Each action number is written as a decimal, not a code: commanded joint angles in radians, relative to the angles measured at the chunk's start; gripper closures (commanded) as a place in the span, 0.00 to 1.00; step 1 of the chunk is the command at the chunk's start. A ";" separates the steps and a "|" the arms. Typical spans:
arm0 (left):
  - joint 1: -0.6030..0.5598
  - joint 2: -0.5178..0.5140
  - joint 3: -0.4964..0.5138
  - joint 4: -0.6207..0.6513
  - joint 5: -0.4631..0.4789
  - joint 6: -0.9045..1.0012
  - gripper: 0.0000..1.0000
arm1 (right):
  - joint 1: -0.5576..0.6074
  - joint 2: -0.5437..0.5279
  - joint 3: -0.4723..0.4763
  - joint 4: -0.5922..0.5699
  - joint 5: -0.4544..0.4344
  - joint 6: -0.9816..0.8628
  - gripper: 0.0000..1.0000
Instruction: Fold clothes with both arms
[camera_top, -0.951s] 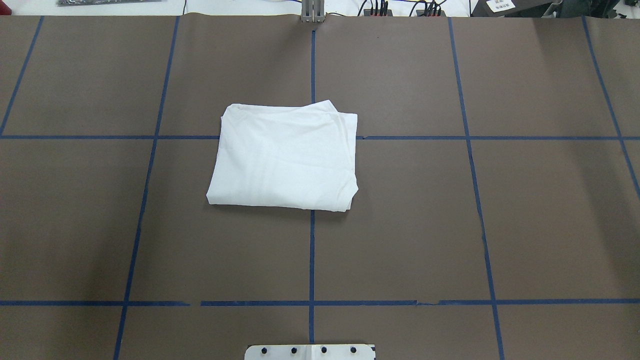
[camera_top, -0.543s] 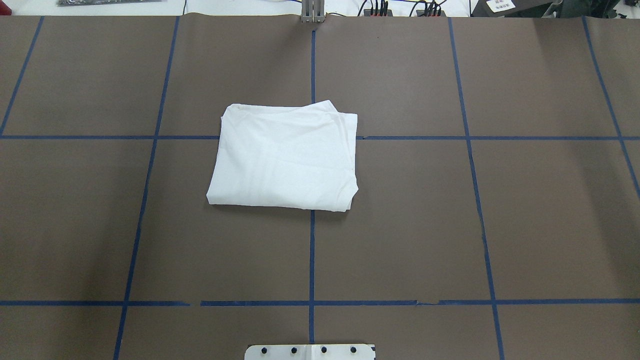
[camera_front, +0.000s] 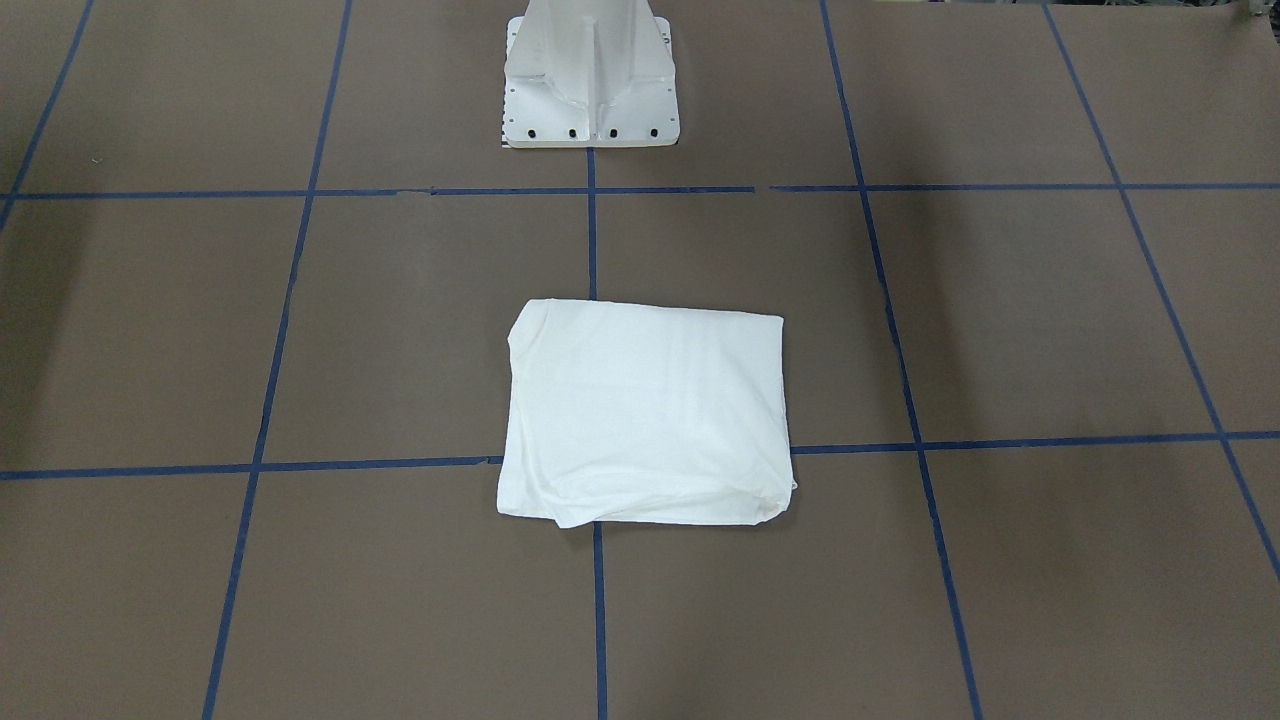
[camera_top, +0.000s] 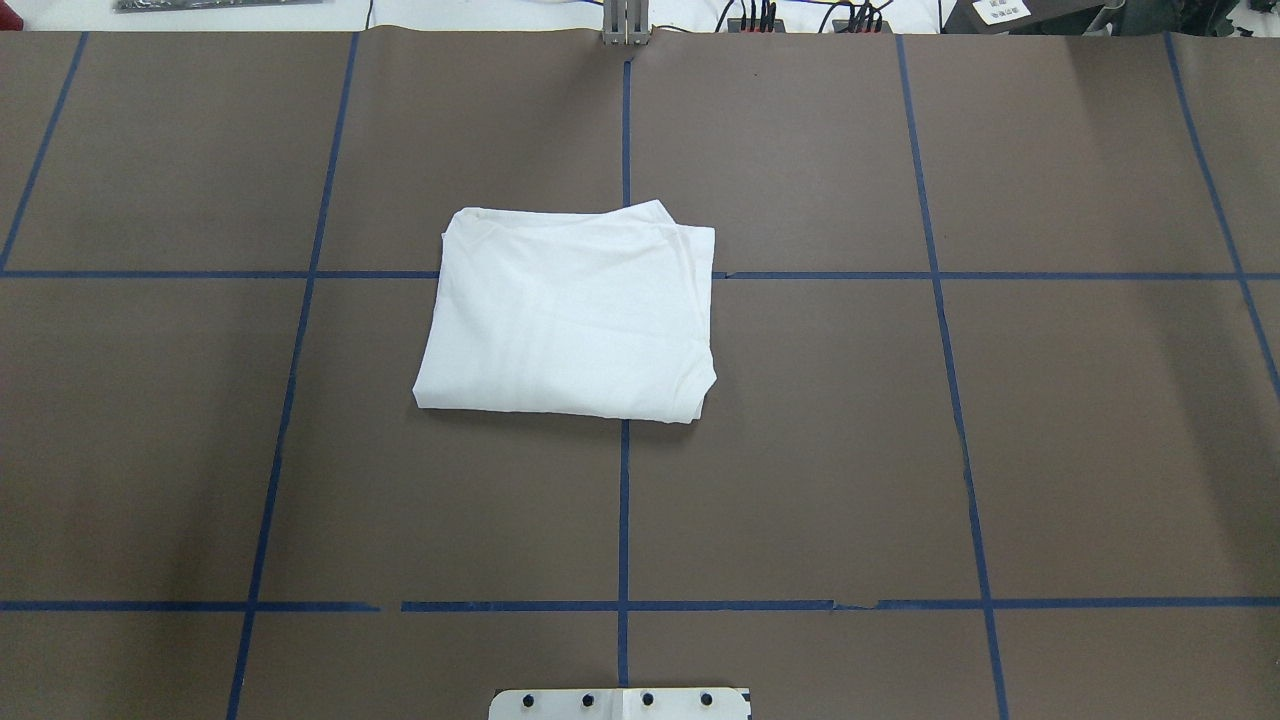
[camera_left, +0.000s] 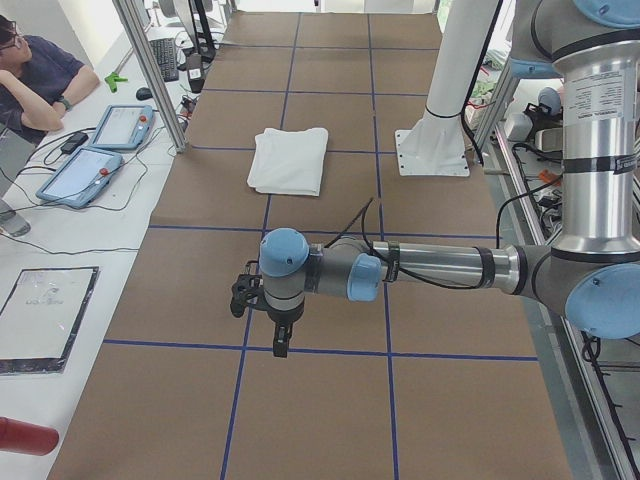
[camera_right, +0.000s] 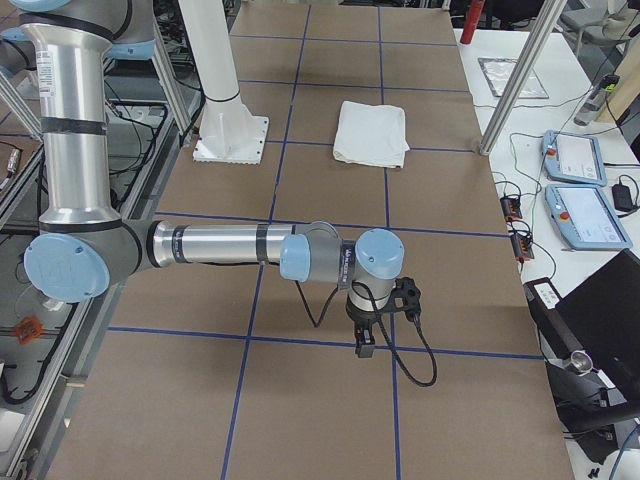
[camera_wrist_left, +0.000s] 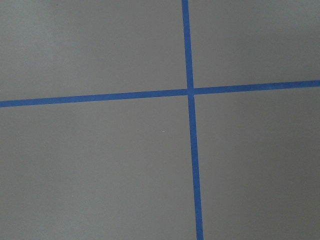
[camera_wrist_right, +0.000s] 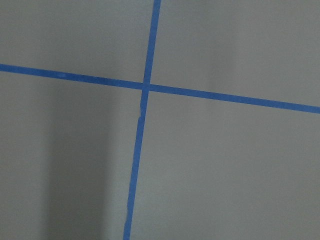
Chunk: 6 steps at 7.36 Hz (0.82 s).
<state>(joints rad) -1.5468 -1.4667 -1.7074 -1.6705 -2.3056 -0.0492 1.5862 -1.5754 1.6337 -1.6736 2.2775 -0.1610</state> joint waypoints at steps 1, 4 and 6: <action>0.001 0.000 0.003 0.000 0.000 -0.001 0.00 | 0.000 0.000 0.000 0.002 -0.001 0.000 0.00; 0.001 0.003 0.020 -0.002 -0.002 0.002 0.00 | -0.005 0.001 0.000 0.002 -0.001 0.000 0.00; -0.001 0.003 0.020 -0.002 -0.002 -0.001 0.00 | -0.014 0.008 0.000 0.002 -0.001 0.000 0.00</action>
<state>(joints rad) -1.5470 -1.4635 -1.6882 -1.6728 -2.3071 -0.0491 1.5768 -1.5708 1.6337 -1.6721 2.2764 -0.1611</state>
